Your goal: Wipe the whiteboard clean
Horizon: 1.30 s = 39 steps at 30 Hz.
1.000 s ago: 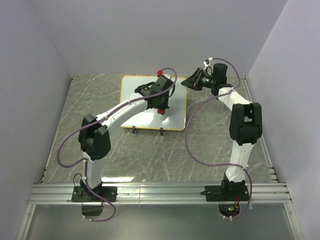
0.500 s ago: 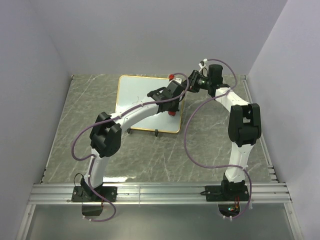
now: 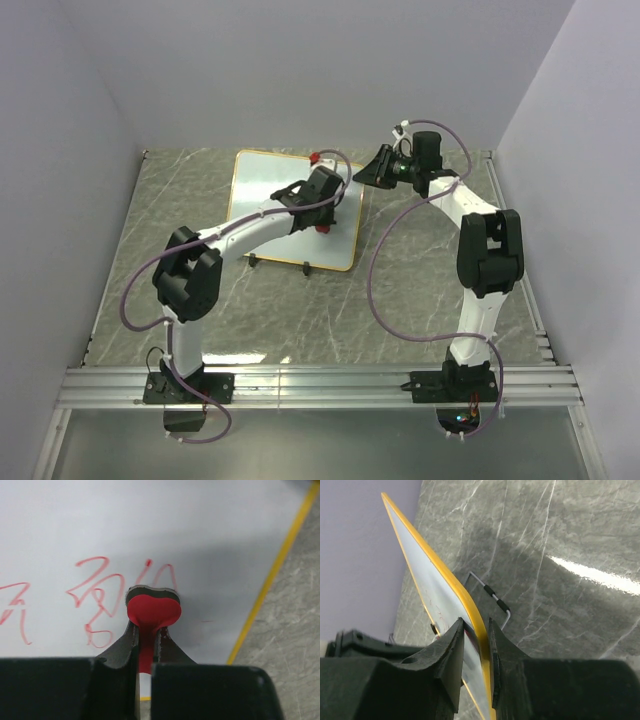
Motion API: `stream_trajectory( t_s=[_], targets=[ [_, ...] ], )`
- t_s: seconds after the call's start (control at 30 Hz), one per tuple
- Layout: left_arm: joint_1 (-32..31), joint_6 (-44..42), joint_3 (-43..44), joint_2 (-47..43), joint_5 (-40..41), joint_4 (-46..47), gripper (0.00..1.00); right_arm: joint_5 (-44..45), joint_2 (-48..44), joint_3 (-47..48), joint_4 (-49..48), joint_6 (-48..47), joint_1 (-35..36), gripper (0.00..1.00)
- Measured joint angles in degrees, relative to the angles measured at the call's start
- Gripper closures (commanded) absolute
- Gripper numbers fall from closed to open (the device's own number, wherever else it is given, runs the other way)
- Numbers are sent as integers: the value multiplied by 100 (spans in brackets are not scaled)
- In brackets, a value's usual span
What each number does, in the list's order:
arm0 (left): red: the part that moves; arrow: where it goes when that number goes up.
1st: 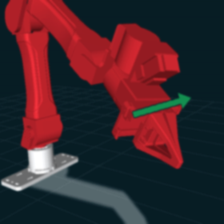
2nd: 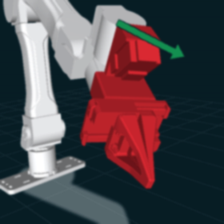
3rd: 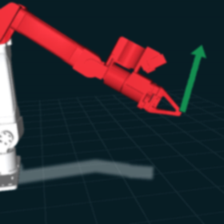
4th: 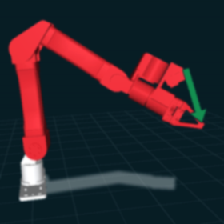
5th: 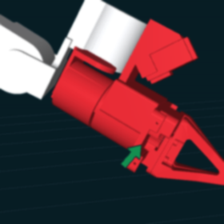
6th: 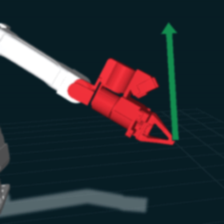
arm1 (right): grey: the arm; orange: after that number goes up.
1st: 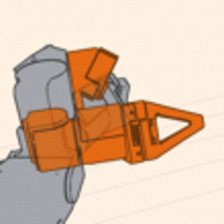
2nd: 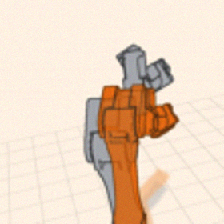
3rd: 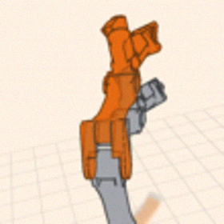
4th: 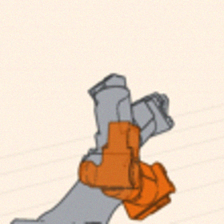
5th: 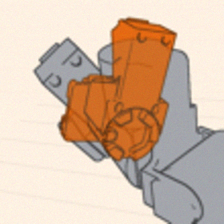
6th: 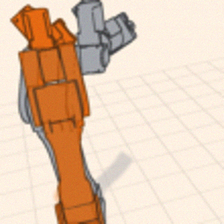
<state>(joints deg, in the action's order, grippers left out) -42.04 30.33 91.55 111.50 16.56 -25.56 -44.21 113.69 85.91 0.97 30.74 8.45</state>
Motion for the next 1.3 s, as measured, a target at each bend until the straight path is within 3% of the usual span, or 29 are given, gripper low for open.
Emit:
stream_trajectory(
  t_s=[0.33, 0.6, 0.87, 1.3],
  targets=[
    [573, 98, -269, -264, -33, 83, 100, 133, -136, -101, 291, -83, 37, 100],
    [-28, 57, 271, 105, 140, 2, 100, 153, -229, -175, 437, -149, 35, 100],
    [-527, 129, 7, 168, -219, 431, 100, 103, -313, -225, 481, -264, 57, 100],
    [407, 509, -1884, -966, -680, 1130, 100, 131, -363, -269, 494, -345, 79, 100]
  ],
)
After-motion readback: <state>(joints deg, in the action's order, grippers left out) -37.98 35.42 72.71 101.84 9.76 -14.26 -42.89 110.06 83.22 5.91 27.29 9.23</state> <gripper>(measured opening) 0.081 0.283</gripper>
